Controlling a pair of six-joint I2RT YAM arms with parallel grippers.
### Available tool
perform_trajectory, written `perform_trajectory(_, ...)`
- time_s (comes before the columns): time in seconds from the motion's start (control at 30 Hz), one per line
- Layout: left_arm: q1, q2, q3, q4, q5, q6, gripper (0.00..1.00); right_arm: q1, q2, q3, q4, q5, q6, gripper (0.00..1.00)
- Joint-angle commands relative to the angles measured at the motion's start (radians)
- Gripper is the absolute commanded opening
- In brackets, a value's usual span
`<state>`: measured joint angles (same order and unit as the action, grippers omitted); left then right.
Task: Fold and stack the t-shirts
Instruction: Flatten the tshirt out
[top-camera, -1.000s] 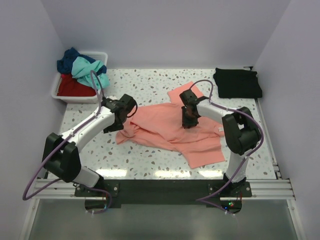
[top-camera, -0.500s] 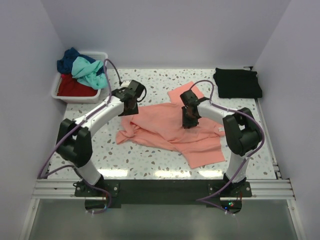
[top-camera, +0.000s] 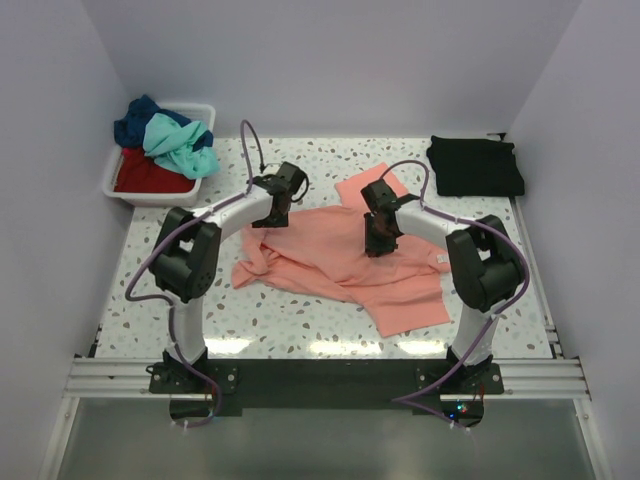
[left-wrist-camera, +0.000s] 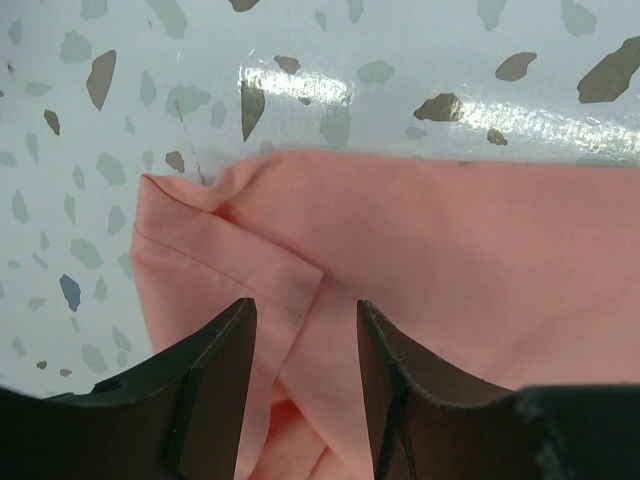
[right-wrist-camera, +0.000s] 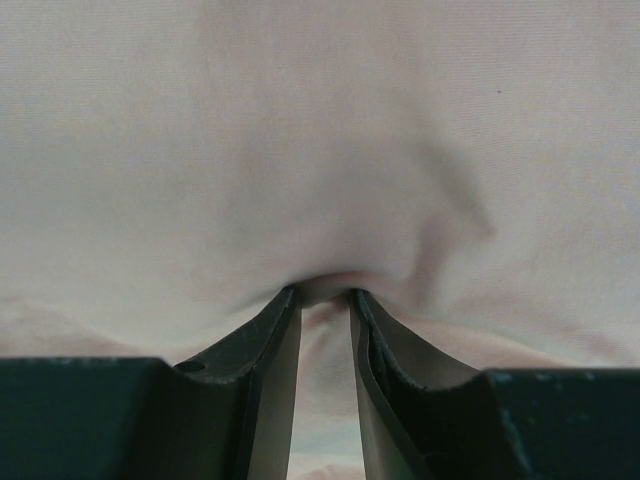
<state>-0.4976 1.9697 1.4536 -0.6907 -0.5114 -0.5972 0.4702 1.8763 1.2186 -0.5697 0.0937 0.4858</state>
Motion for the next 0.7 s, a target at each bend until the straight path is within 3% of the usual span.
perform_trajectory(0.0, 0.005, 0.023, 0.041, 0.051, -0.045, 0.039, 0.49, -0.007, 0.092, -0.042, 0.002, 0.012, -0.006, 0.30)
perform_trajectory(0.67, 0.016, 0.086, -0.021, 0.051, -0.076, 0.031, 0.42, -0.008, 0.087, -0.045, -0.009, 0.024, 0.005, 0.29)
